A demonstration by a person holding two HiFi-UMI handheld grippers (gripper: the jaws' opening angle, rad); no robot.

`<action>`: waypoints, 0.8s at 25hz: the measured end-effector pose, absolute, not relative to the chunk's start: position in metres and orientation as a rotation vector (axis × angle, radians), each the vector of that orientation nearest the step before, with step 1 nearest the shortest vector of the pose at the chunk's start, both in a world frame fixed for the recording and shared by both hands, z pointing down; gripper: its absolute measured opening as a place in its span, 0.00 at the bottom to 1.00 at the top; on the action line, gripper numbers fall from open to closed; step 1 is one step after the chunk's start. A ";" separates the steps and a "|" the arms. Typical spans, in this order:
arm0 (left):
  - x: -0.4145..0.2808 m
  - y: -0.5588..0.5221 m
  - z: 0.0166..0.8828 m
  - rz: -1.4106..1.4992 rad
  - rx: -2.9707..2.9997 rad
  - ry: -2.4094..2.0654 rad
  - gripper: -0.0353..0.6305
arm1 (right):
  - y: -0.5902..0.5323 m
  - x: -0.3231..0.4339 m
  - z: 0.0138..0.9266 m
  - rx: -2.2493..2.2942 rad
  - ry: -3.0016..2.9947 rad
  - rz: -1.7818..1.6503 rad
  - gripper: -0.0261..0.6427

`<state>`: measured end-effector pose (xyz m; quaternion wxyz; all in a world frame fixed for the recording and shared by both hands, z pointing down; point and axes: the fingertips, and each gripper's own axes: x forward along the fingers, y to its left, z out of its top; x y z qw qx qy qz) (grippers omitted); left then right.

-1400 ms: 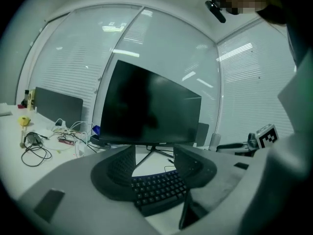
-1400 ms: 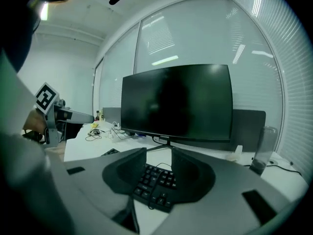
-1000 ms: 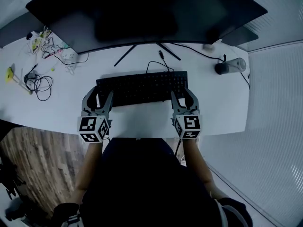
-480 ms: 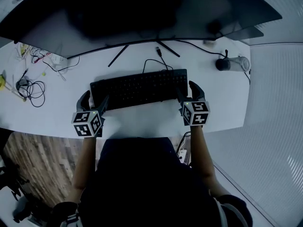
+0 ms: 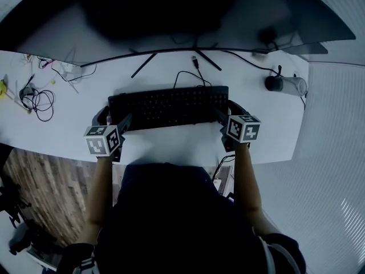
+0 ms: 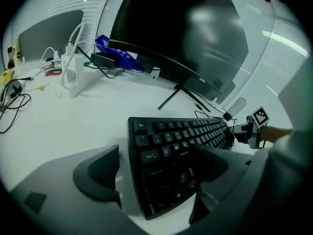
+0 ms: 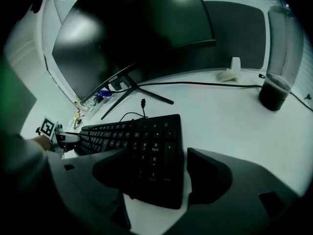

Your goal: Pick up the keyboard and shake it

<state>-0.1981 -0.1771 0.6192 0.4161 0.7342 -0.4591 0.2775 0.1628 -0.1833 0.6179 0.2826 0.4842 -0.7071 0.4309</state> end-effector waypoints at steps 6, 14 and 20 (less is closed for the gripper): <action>-0.198 -0.179 0.623 0.763 1.803 -1.152 0.68 | -0.183 0.163 0.624 1.219 -1.810 1.223 0.53; -0.190 -0.184 0.623 0.744 1.780 -1.181 0.65 | -0.185 0.162 0.626 1.189 -1.779 1.247 0.53; -0.191 -0.187 0.620 0.744 1.771 -1.202 0.65 | -0.189 0.163 0.628 1.210 -1.787 1.258 0.53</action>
